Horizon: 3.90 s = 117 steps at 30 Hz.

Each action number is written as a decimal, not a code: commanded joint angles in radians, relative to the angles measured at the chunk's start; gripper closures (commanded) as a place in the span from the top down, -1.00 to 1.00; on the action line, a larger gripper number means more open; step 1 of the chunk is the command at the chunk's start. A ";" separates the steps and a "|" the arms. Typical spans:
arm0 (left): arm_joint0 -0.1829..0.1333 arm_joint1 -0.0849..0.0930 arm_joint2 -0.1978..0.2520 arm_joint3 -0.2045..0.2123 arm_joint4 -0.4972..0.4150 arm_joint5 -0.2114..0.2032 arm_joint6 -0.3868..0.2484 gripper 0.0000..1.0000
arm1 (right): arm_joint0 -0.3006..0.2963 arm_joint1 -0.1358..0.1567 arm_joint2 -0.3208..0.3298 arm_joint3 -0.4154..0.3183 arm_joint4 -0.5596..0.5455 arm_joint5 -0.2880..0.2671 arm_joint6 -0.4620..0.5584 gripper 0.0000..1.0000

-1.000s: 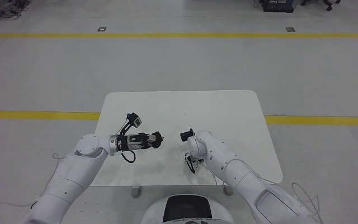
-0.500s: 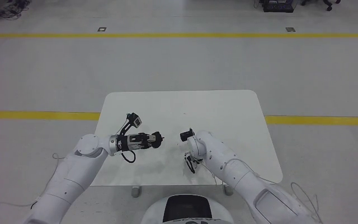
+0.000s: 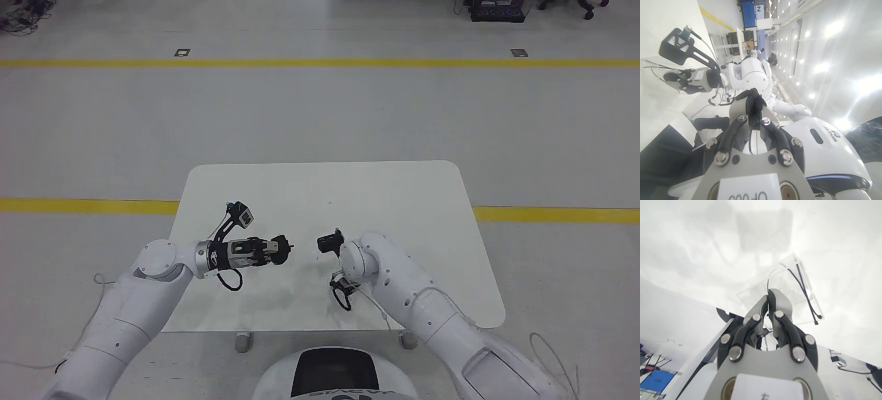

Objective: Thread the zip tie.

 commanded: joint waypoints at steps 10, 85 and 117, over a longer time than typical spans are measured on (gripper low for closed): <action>0.000 0.000 0.000 0.000 0.000 0.000 0.000 -1.00 | -0.044 0.034 0.076 -0.068 0.021 -0.021 0.068 -1.00; 0.000 0.000 0.000 0.000 0.000 0.000 0.000 -1.00 | -0.042 0.224 0.285 0.086 1.410 0.050 0.083 -1.00; -0.007 -0.056 0.156 -0.128 0.199 0.000 0.401 -1.00 | 0.149 0.303 -0.280 0.314 2.471 0.131 0.083 -1.00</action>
